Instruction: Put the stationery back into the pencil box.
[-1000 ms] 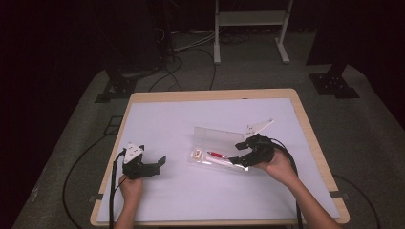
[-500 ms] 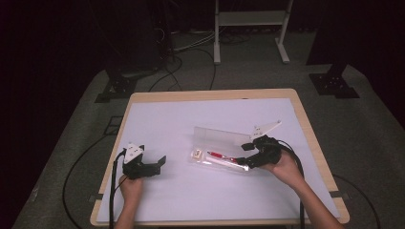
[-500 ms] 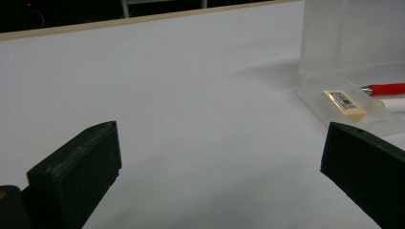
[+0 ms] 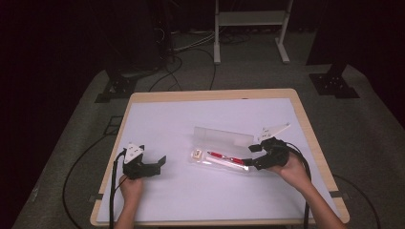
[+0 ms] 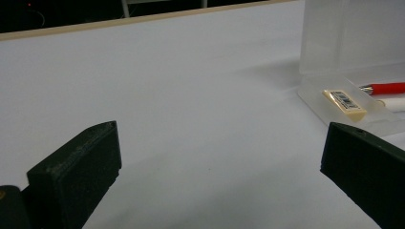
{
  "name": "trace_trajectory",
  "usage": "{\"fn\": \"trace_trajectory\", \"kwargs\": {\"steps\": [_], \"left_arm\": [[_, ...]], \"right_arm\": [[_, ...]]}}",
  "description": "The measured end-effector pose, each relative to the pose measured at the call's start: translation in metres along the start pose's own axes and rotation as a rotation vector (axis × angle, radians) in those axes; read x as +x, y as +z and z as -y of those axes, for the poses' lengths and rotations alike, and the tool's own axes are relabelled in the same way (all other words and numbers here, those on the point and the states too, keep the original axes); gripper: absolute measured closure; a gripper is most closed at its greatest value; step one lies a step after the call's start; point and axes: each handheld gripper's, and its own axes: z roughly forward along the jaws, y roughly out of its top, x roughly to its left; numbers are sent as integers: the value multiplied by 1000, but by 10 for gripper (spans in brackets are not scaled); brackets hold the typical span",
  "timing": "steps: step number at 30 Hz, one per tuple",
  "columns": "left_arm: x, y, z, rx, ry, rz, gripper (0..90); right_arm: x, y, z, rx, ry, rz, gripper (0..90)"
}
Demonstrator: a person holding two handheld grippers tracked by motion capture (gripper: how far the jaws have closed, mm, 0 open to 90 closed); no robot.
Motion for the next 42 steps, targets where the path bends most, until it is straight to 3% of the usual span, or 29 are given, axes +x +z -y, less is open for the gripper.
{"fn": "trace_trajectory", "kwargs": {"steps": [42], "left_arm": [[0, 0, 0, 1, 3, -3, 0]], "right_arm": [[-14, -17, 51, 1, 88, 42, 341]]}}
